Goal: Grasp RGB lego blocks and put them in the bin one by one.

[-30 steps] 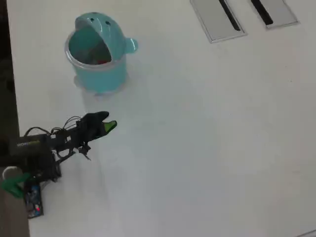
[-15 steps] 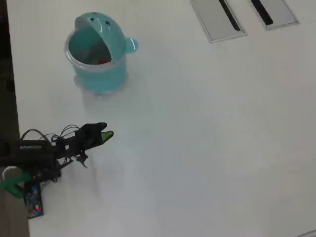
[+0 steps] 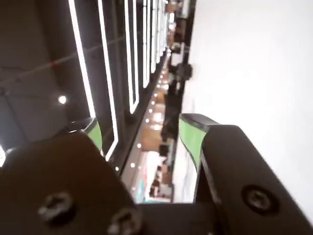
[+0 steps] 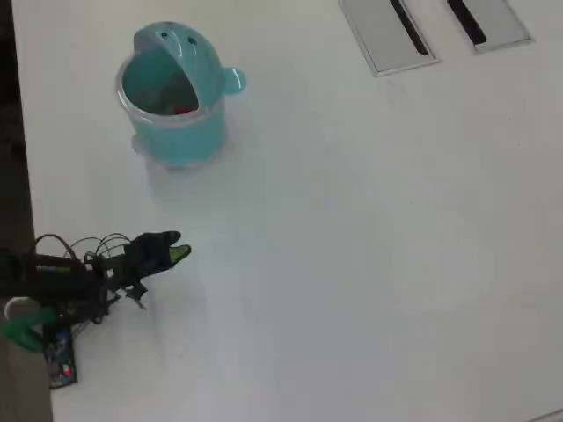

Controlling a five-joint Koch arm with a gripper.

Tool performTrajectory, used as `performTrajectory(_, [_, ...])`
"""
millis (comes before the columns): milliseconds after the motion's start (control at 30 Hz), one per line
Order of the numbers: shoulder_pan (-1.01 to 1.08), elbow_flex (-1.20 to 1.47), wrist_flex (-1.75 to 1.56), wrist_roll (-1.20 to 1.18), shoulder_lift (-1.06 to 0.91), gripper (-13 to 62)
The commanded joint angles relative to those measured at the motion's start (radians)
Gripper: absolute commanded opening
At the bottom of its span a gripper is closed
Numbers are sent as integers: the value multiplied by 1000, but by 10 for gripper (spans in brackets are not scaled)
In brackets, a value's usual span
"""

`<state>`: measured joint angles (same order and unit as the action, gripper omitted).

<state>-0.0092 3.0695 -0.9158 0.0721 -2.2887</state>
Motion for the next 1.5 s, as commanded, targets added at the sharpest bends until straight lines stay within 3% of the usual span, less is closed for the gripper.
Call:
performTrajectory(0, [-5, 21, -121, -2, -74, 294])
performTrajectory(233, [-11, 101, -123, 6, -72, 319])
performTrajectory(433, [21, 101, 77, -5, -71, 358])
performTrajectory(767, [21, 101, 417, -12, -69, 358])
performTrajectory(1467, [63, 101, 689, -11, -63, 347])
